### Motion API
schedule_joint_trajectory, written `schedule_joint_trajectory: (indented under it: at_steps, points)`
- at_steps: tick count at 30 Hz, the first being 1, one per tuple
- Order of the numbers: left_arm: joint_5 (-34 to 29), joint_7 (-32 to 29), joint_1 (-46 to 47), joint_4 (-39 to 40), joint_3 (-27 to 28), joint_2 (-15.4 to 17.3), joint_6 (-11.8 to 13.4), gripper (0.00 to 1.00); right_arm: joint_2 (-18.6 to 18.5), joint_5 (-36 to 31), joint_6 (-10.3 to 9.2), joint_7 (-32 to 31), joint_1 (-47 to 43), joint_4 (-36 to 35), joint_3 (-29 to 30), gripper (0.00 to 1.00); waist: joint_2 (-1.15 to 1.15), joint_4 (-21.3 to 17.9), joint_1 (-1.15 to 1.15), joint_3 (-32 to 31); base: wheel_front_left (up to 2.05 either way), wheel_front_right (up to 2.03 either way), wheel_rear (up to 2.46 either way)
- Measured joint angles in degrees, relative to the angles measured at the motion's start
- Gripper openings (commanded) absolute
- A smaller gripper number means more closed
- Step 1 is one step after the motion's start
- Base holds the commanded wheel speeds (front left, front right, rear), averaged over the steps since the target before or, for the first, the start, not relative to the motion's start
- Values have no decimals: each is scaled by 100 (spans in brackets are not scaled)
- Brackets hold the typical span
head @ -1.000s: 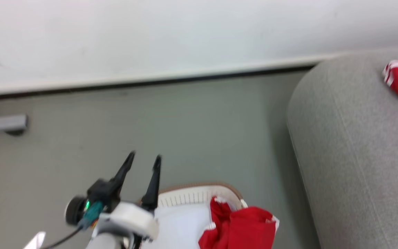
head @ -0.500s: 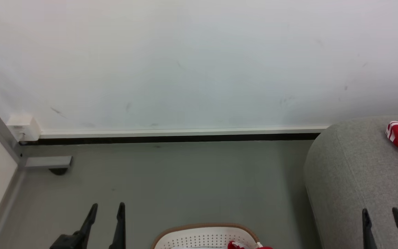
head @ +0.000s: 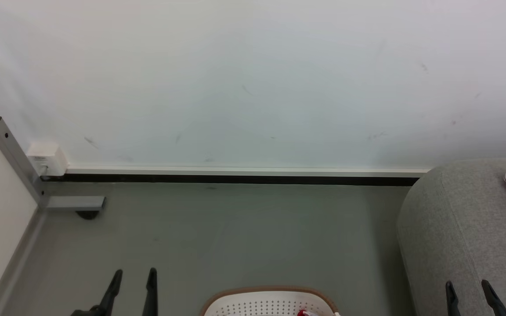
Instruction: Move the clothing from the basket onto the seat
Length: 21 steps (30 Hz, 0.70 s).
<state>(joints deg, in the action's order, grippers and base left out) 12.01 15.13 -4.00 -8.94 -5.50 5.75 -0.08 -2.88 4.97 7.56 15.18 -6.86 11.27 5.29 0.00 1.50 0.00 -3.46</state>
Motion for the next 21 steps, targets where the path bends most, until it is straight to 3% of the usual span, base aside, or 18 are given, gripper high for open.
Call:
schedule_joint_trajectory:
  at_steps: [12, 21]
  points:
    - [-224, 0, 34, -11, 221, -152, -245, 100, 0, 1, 0, 0, 182, -69, 25, 100, 0, -157, 0, 107, 0, 0, 0]
    - [-445, 0, 610, -162, -192, -201, -472, 100, 0, -186, 0, 0, 552, -426, 154, 100, 0, -566, 0, 507, 0, 0, 0]
